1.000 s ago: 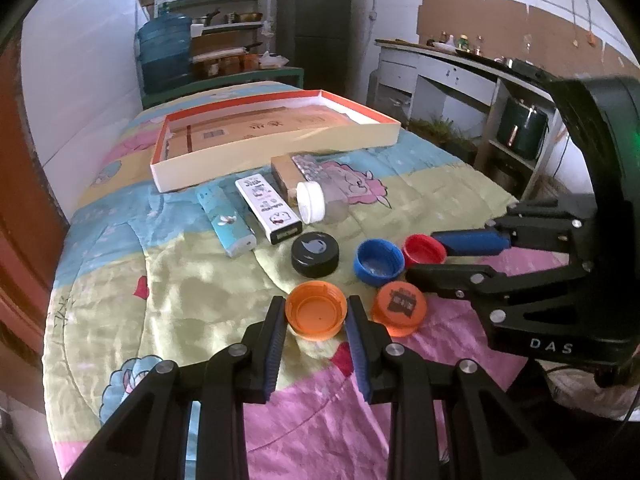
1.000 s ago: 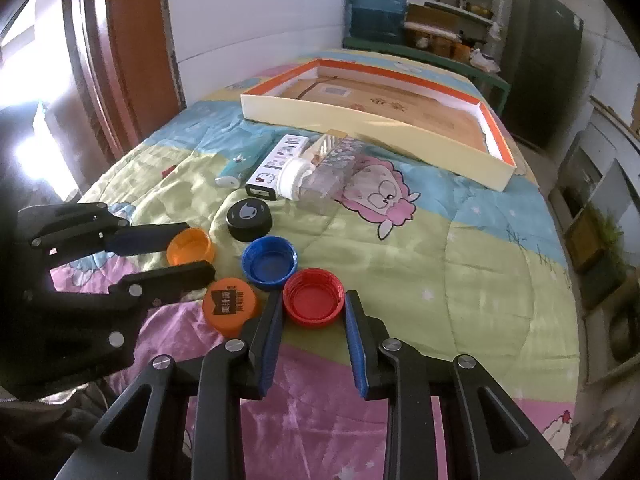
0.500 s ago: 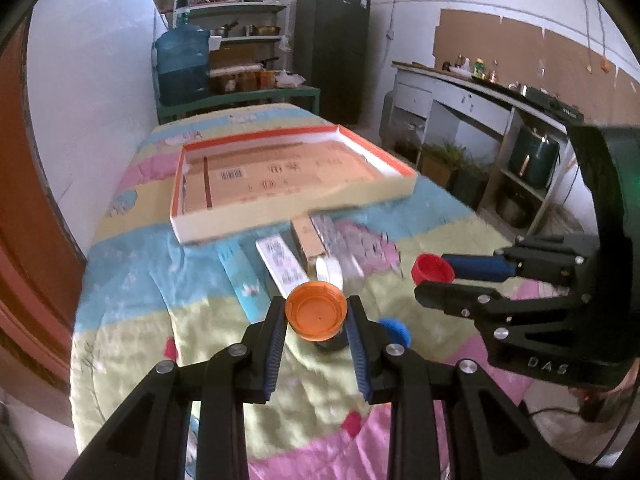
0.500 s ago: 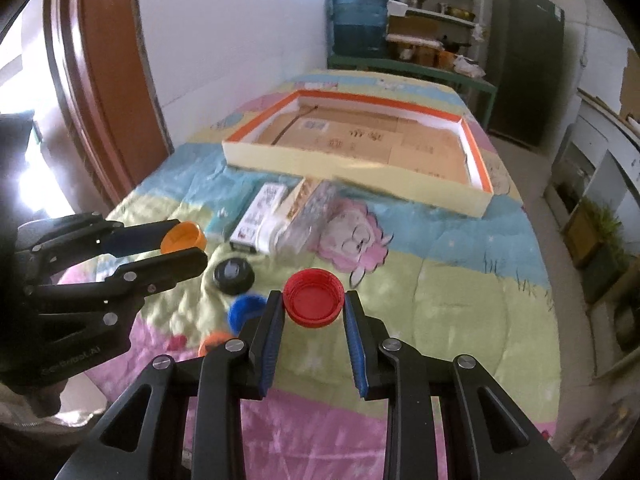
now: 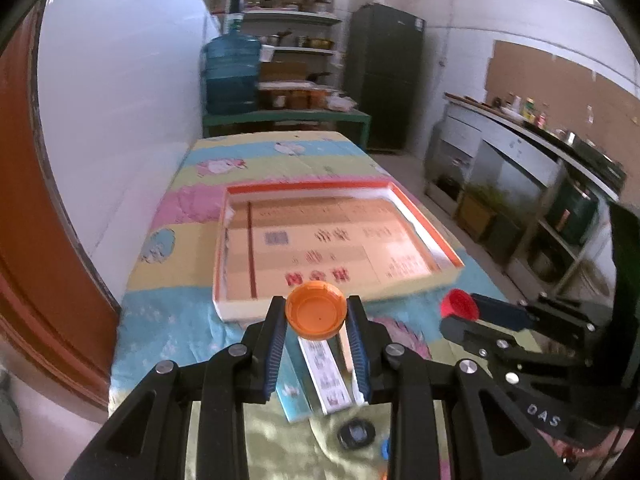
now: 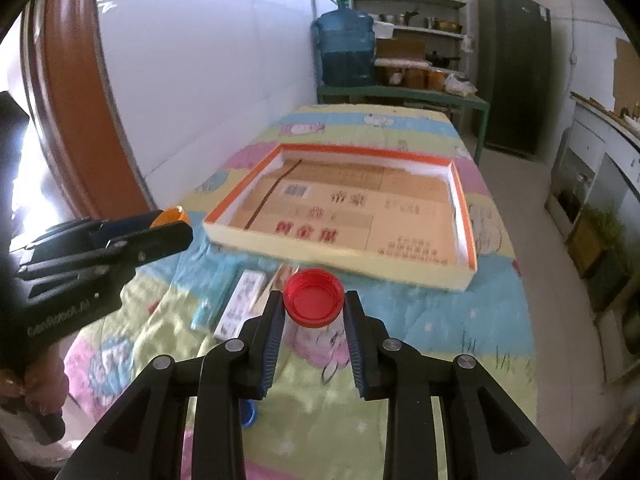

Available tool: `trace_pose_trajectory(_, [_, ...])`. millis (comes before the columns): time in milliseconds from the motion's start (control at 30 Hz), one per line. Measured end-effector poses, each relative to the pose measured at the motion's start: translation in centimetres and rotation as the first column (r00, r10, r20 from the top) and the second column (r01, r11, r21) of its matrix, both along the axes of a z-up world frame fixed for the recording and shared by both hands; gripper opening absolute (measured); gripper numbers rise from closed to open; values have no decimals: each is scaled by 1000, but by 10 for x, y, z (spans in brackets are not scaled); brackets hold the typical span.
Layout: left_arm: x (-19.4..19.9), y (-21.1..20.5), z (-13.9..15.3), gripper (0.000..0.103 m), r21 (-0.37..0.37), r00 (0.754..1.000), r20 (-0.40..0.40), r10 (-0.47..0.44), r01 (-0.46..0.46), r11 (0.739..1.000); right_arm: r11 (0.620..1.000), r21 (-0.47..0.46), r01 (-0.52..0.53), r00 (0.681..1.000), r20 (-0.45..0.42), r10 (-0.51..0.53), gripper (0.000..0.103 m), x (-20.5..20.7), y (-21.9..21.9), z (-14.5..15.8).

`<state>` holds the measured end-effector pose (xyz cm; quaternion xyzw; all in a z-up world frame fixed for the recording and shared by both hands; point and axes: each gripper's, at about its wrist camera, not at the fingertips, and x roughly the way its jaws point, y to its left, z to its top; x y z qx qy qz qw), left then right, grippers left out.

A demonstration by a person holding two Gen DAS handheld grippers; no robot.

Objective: Organize rigid objects
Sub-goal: 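Carry the orange cap with the left tool while the right tool carries the red cap into the lid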

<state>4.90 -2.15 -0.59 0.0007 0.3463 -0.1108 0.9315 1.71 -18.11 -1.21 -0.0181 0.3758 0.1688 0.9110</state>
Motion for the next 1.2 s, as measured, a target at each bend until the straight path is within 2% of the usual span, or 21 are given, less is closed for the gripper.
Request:
trace_pose_trajectory(367, [51,-4,16,30,-3,997,-1,79,-79,997,1000,10,8,999,40,-8,30,45,-9,22])
trace_pose_trajectory(667, [98,-1,15,31,8,991,-19,134,-134,991,1000,26,-9,999,38,8,30,87,-17,29])
trace_pose_trajectory(967, [155,0,4,30,39,988,-69,141,-139,990,1000,23,-16,1000,25,15,30,138,-23,25])
trace_pose_trajectory(1200, [194,-9,-20,30,60,984,-135,119,-112,992,1000,5,-25,999,-22,25,30,179,-21,5])
